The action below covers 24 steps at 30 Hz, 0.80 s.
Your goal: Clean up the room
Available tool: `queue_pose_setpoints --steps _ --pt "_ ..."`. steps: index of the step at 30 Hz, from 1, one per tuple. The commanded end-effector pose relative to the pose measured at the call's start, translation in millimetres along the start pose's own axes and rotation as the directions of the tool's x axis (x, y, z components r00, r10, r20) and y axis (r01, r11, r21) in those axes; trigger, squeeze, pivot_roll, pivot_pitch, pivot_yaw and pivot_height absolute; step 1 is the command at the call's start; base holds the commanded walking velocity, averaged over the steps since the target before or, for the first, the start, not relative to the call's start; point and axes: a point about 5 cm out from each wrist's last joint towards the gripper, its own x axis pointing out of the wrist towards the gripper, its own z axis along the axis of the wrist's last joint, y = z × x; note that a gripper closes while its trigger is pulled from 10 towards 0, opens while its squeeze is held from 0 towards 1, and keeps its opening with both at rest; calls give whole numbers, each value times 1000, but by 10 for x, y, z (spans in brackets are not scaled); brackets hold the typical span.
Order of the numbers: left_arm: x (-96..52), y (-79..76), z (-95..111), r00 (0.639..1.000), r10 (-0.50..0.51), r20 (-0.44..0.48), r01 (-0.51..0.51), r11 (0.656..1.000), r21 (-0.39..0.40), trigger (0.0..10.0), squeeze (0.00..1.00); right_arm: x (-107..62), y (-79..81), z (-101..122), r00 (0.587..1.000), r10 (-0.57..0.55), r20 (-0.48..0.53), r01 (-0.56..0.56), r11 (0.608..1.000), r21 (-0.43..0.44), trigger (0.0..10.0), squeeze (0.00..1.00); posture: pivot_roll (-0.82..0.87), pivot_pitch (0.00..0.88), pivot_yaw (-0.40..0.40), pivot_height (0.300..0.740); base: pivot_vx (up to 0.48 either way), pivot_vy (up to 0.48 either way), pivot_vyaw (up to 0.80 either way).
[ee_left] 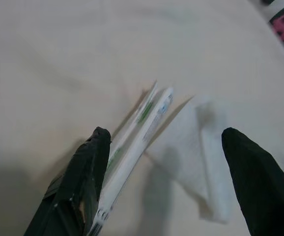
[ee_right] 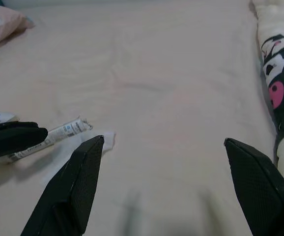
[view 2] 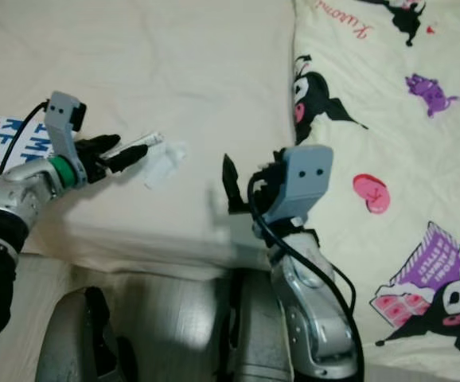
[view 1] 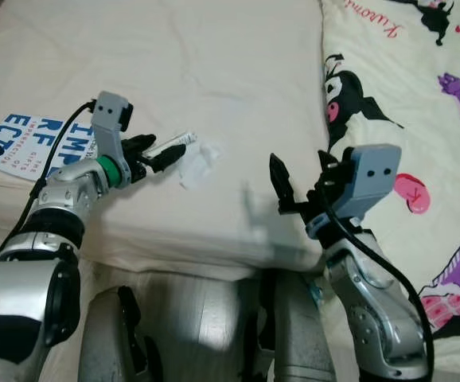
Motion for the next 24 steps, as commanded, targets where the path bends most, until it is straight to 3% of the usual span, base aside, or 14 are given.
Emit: queue_pose_setpoints --steps 1,3,7,10,15,24 --pt "-41 49 -141 996 41 -82 -40 999 20 10000 0 -60 -11 -6 1000 -17 -17 17 1000 -2 10000 0 -240 482 38 539 0 0 0" --pt "-38 62 -188 986 91 -142 -75 990 116 10000 0 -68 -12 3 1000 -23 -19 23 1000 -2 10000 0 -239 483 40 539 0 0 0" --pt "4 5 -248 974 80 -211 -39 981 192 10000 0 -65 -8 14 999 -32 -16 32 999 2 10000 0 -231 486 54 539 0 0 0" --pt "28 -21 -246 972 77 -222 -28 977 213 10000 0 -67 2 20 999 -36 -17 36 999 4 10000 0 -235 488 62 539 0 0 0" --pt "211 -232 -114 984 1 -178 37 977 208 10000 0 -123 3 28 998 -65 -20 65 998 6 10000 0 -244 490 91 539 0 0 0" --pt "370 -408 8 992 8 -125 22 973 230 10000 0 -218 -32 46 993 -115 -23 115 993 -6 10000 0 -279 503 124 539 0 0 0"
